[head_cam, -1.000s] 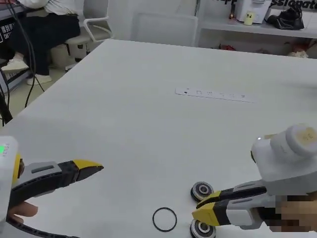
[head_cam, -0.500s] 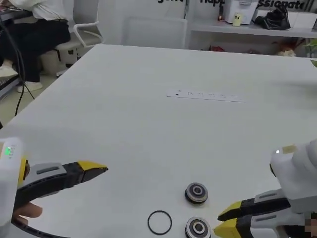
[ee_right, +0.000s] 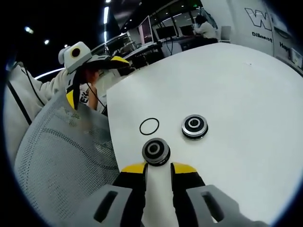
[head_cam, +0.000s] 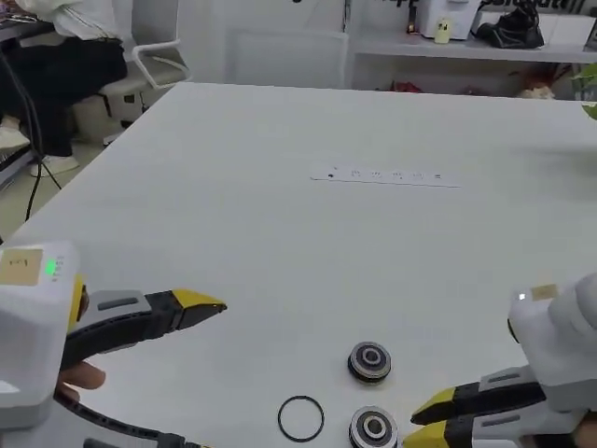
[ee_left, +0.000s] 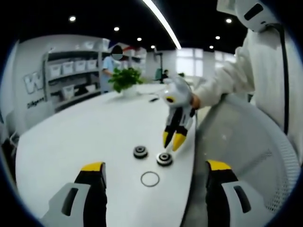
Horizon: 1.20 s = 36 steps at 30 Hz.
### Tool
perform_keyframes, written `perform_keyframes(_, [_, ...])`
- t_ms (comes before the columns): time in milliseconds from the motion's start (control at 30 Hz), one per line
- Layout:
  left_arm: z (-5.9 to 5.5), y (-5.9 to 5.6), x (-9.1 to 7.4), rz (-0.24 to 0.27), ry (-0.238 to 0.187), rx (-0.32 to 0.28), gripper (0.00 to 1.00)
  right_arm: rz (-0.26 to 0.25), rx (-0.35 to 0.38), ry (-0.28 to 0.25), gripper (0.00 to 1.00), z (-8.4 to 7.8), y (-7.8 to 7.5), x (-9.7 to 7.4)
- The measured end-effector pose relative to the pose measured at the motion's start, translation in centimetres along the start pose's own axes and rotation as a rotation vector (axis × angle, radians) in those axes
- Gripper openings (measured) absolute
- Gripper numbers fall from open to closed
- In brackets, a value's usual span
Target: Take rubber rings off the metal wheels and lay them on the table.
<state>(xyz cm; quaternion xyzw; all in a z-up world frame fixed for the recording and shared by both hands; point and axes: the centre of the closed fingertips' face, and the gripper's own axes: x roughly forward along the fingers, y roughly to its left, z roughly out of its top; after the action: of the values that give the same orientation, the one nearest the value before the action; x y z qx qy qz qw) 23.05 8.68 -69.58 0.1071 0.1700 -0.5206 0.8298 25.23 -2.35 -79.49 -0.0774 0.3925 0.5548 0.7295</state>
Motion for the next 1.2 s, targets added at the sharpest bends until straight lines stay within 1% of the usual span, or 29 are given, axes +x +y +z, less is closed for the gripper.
perform_keyframes(100, [0.6, 0.0, 0.8, -0.016, -0.009, 0.01, 0.85, 0.004, -0.001, 0.003, 0.17, -0.2, 0.0, 0.2])
perform_keyframes(233, [0.7, 0.0, 1.9, -0.035, 0.002, 0.031, 0.83, 0.009, -0.006, 0.008, 0.17, -0.3, 0.1, 0.3])
perform_keyframes(367, [0.8, 0.2, 3.0, -0.049, 0.0, 0.047, 0.81, 0.008, -0.011, 0.009, 0.17, -0.4, 0.1, 0.4])
perform_keyframes(533, [1.1, 0.3, 4.1, -0.084, -0.019, 0.018, 0.79, 0.006, -0.014, 0.004, 0.18, -0.3, 0.0, 0.5])
perform_keyframes(733, [1.6, 0.5, 5.6, -0.11, -0.025, 0.018, 0.76, 0.011, -0.023, 0.009, 0.17, -0.4, 0.1, 0.7])
perform_keyframes(833, [2.0, 0.3, 6.2, -0.13, -0.034, 0.013, 0.74, 0.013, -0.027, 0.005, 0.18, -0.4, 0.1, 0.8])
perform_keyframes(933, [1.8, 0.1, 6.9, -0.152, -0.025, 0.017, 0.72, 0.011, -0.035, 0.004, 0.18, -0.3, 0.1, 0.9])
perform_keyframes(1000, [1.4, -0.2, 7.4, -0.173, -0.005, 0.026, 0.71, 0.012, -0.036, 0.002, 0.18, -0.3, 0.1, 0.9])
perform_keyframes(1033, [1.2, -0.5, 7.6, -0.193, 0.011, 0.031, 0.71, 0.013, -0.038, 0.003, 0.18, -0.4, 0.2, 0.9])
perform_keyframes(1200, [1.2, -0.9, 8.6, -0.224, 0.021, 0.03, 0.69, 0.017, -0.048, 0.005, 0.18, -0.4, 0.3, 1.0])
